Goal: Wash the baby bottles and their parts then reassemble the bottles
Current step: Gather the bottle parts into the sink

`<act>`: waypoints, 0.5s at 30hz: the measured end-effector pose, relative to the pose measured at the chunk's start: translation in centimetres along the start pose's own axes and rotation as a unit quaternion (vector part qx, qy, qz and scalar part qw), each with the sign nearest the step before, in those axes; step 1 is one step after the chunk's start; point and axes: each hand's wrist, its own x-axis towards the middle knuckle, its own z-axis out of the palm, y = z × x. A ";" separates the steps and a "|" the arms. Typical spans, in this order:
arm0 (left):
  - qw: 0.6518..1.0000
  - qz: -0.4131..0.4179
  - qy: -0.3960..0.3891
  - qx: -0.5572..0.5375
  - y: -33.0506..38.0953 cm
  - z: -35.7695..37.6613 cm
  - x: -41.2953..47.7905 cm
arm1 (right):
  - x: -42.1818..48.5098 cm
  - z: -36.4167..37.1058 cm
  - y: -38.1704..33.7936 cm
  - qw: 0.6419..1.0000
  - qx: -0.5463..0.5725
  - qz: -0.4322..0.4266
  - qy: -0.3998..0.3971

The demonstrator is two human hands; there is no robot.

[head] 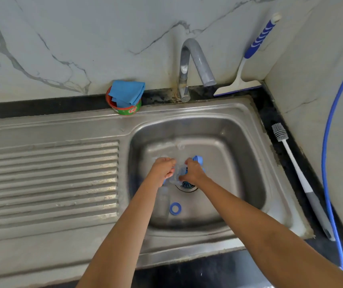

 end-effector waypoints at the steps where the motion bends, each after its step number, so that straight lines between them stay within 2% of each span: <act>1: 1.000 0.009 0.007 -0.004 0.0 0.2 0.2 | 0.3 0.3 0.0 1.000 -0.020 -0.011 -0.005; 5: 0.999 0.038 0.027 -0.006 -0.4 0.4 0.8 | 1.0 2.1 -0.1 0.987 -0.153 -0.045 -0.024; 9: 0.997 0.047 0.061 0.001 -0.8 -0.1 1.2 | 1.6 3.7 0.0 0.976 -0.206 -0.063 0.005; 12: 0.996 0.058 0.063 0.008 -1.3 -0.3 1.3 | 2.0 3.5 0.2 0.988 -0.140 -0.061 0.017; 15: 0.995 0.074 0.068 0.025 -1.7 -0.5 1.6 | 1.8 1.5 0.7 0.998 0.003 -0.054 -0.011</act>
